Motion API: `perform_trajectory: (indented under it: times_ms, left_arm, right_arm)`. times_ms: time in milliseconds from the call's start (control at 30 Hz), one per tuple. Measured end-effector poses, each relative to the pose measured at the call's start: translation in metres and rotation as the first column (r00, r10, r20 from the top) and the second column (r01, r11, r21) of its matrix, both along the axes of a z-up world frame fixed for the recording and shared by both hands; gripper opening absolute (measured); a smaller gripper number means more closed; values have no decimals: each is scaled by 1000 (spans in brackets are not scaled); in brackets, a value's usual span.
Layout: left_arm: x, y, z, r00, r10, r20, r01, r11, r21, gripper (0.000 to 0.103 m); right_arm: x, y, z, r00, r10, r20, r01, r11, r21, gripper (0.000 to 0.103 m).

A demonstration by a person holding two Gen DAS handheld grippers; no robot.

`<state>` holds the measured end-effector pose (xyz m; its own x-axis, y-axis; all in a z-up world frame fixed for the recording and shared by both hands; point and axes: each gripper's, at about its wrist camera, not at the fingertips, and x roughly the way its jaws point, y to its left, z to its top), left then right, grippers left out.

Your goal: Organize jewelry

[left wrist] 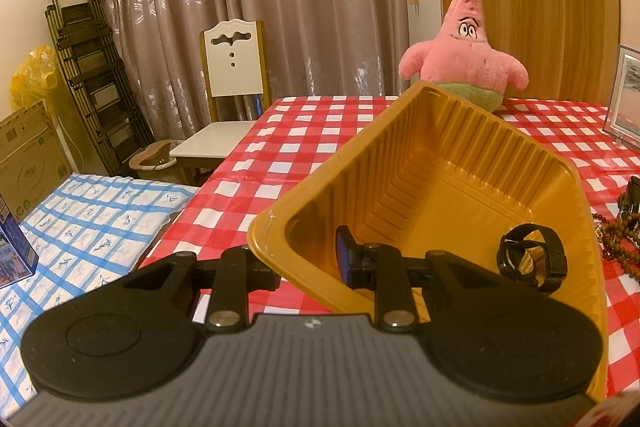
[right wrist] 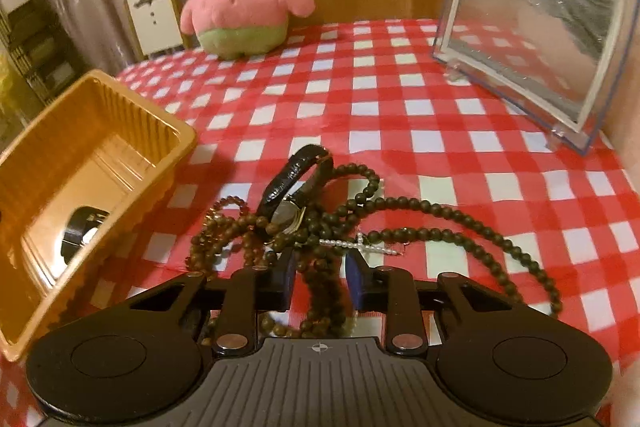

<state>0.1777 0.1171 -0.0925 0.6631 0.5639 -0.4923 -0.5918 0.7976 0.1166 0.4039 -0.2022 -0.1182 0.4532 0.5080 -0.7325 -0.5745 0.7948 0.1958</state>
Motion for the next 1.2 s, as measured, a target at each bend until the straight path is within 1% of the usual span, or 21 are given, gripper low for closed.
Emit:
perform_trajectory:
  times_ms: [33, 100, 200, 300, 400, 567, 700, 833, 933, 1067, 1200]
  left_arm:
    - [0, 0, 0, 1000, 0, 0, 0, 1000, -1, 24]
    - [0, 0, 0, 1000, -1, -1, 1, 1000, 0, 24]
    - [0, 0, 0, 1000, -3, 1, 3, 1000, 2, 24]
    - [-1, 1, -1, 1000, -3, 1, 3, 1000, 0, 24]
    - [-1, 1, -1, 1000, -3, 1, 3, 1000, 1, 24]
    - [-1, 1, -1, 1000, -8, 1, 8, 1000, 4, 24]
    - [-1, 1, -1, 1000, -7, 2, 7, 1000, 4, 24]
    - [-1, 0, 0, 1000, -8, 3, 8, 1000, 7, 24]
    - [0, 0, 0, 1000, -11, 4, 11, 1000, 11, 24]
    - [0, -1, 1, 1000, -10, 4, 10, 1000, 10, 24]
    - [0, 0, 1, 1000, -11, 4, 11, 1000, 11, 24]
  right_arm:
    - [2, 3, -3, 1000, 6, 0, -6, 1000, -8, 29]
    - [4, 5, -7, 1000, 30, 4, -30, 1000, -4, 7]
    - [4, 3, -1, 1000, 16, 19, -16, 1000, 19, 7]
    - [1, -6, 15, 1000, -7, 22, 5, 995, 95, 7]
    - [-4, -13, 35, 999, -18, 47, 12, 990, 144, 7]
    - [-16, -23, 65, 997, -37, 68, 22, 978, 209, 7]
    - [-29, -22, 82, 997, -29, 69, 10, 967, 253, 7]
    - [-46, -11, 92, 999, 17, 37, -28, 949, 313, 7]
    - [-58, 4, 94, 997, 75, -21, -62, 928, 369, 7]
    - [-80, 35, 85, 980, 176, -92, -119, 891, 438, 7]
    - [-100, 77, 70, 959, 246, -142, -155, 871, 467, 7]
